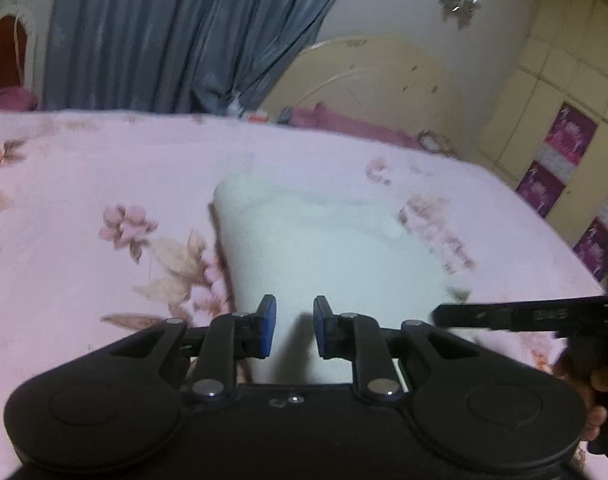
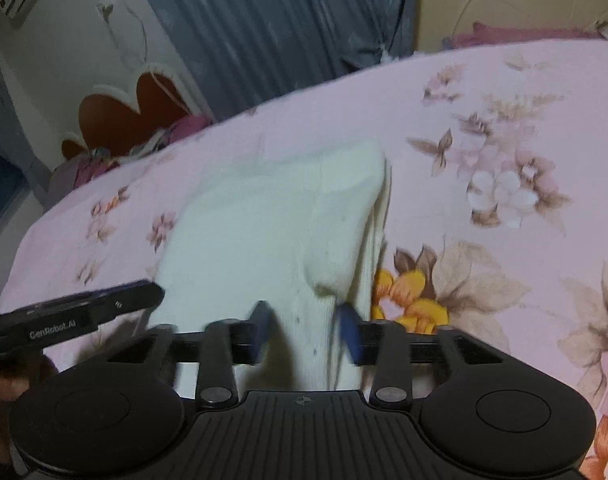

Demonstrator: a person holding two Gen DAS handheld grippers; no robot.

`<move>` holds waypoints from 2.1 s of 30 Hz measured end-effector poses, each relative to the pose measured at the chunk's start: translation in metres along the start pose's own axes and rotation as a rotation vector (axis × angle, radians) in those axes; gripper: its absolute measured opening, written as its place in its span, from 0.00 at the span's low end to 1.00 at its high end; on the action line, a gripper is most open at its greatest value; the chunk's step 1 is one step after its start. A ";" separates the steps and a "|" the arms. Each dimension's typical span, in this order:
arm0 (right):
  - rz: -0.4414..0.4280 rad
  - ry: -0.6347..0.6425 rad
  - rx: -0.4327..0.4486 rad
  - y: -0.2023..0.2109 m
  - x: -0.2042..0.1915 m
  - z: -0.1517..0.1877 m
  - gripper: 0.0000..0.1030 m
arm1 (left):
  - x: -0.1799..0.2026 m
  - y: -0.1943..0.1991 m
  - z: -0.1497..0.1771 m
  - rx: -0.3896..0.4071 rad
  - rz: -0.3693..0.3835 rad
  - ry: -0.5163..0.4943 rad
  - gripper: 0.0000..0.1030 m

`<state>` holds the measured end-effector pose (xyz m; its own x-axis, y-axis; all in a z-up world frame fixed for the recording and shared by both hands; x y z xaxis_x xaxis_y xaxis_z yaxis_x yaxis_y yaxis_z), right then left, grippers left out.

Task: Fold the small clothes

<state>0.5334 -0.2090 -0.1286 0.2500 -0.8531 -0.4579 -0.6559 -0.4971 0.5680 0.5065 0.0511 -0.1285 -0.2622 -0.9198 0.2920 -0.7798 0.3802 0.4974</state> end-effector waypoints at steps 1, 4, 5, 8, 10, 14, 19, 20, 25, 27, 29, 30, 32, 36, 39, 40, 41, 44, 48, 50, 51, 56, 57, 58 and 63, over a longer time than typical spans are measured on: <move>-0.001 -0.016 -0.015 -0.003 0.002 -0.001 0.35 | 0.001 -0.002 0.002 -0.015 0.004 -0.006 0.18; -0.037 -0.100 -0.051 -0.015 0.012 -0.003 0.35 | 0.007 -0.011 0.009 -0.050 0.018 -0.049 0.18; -0.048 -0.109 -0.052 -0.017 0.013 -0.005 0.35 | 0.009 -0.013 0.010 -0.059 0.030 -0.052 0.18; -0.026 0.005 -0.066 -0.014 0.004 -0.013 0.10 | 0.019 -0.015 0.008 -0.071 0.098 -0.035 0.11; -0.014 0.025 -0.045 -0.002 0.005 -0.021 0.09 | 0.031 -0.019 0.011 -0.095 0.089 -0.084 0.12; 0.040 0.047 -0.089 -0.007 0.019 -0.016 0.07 | 0.037 -0.028 0.022 -0.129 0.092 -0.038 0.11; 0.025 -0.017 -0.093 0.002 0.030 -0.016 0.09 | 0.032 -0.004 0.015 -0.106 0.105 -0.030 0.15; 0.042 0.005 -0.052 0.013 0.029 -0.020 0.10 | 0.031 0.004 0.013 -0.094 0.106 -0.033 0.15; -0.045 0.144 0.010 0.033 -0.009 -0.024 0.10 | 0.032 0.022 0.033 -0.149 0.111 -0.015 0.15; -0.024 0.248 -0.089 0.021 -0.021 0.000 0.10 | 0.038 0.029 0.056 -0.175 0.106 -0.004 0.15; -0.023 0.281 -0.191 0.019 -0.021 0.031 0.10 | 0.046 0.040 0.076 -0.177 0.110 0.010 0.15; -0.035 0.302 -0.202 0.026 -0.021 0.048 0.10 | 0.049 0.045 0.082 -0.170 0.105 0.013 0.16; -0.017 0.342 -0.165 0.040 -0.018 0.064 0.09 | 0.052 0.055 0.092 -0.151 0.089 0.022 0.16; 0.015 0.313 -0.085 0.056 -0.018 0.048 0.10 | 0.044 0.067 0.070 -0.062 0.056 0.054 0.21; 0.011 0.322 0.013 0.056 -0.024 0.017 0.10 | 0.037 0.048 0.036 0.008 0.028 0.022 0.26; 0.011 0.335 0.034 0.048 -0.027 0.006 0.10 | 0.035 0.038 0.024 0.027 0.024 0.005 0.26; 0.014 0.350 0.050 0.038 -0.030 -0.004 0.10 | 0.034 0.023 0.011 0.047 0.021 -0.017 0.26; 0.028 0.367 0.051 -0.001 -0.034 -0.022 0.10 | 0.033 -0.016 -0.014 0.053 0.009 -0.050 0.26; 0.065 0.397 -0.035 -0.046 -0.021 -0.022 0.10 | 0.033 -0.071 -0.006 -0.115 -0.016 -0.108 0.27; 0.055 0.377 -0.037 -0.048 -0.016 -0.026 0.10 | 0.038 -0.067 -0.008 -0.103 -0.026 -0.132 0.27; 0.056 0.363 -0.040 -0.043 -0.015 -0.027 0.10 | 0.042 -0.061 -0.010 -0.095 -0.034 -0.156 0.28; 0.034 0.185 0.027 0.002 0.014 -0.034 0.65 | 0.038 -0.026 -0.005 -0.024 -0.122 -0.202 0.80; 0.017 0.156 0.043 0.011 0.023 -0.032 0.69 | 0.033 -0.026 -0.003 -0.043 -0.122 -0.192 0.76; 0.021 0.139 0.045 0.016 0.026 -0.033 0.69 | 0.029 -0.026 -0.002 -0.061 -0.128 -0.177 0.72; -0.002 0.180 0.114 0.015 0.007 -0.052 0.44 | 0.012 -0.039 -0.015 -0.041 -0.136 -0.080 0.65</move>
<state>0.5621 -0.2306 -0.0879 0.3680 -0.8717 -0.3235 -0.7291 -0.4865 0.4814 0.5423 0.0266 -0.1324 -0.2010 -0.9673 0.1546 -0.7879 0.2534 0.5613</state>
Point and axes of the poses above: each gripper's, at about its wrist camera, not at the fingertips, and y roughly against the way its jaws point, x to its right, z to its underside, the point moved 3 cm from there along -y, roughly the way its jaws point, and after that the axes turned 8 degrees about x, right-handed, at the moved point
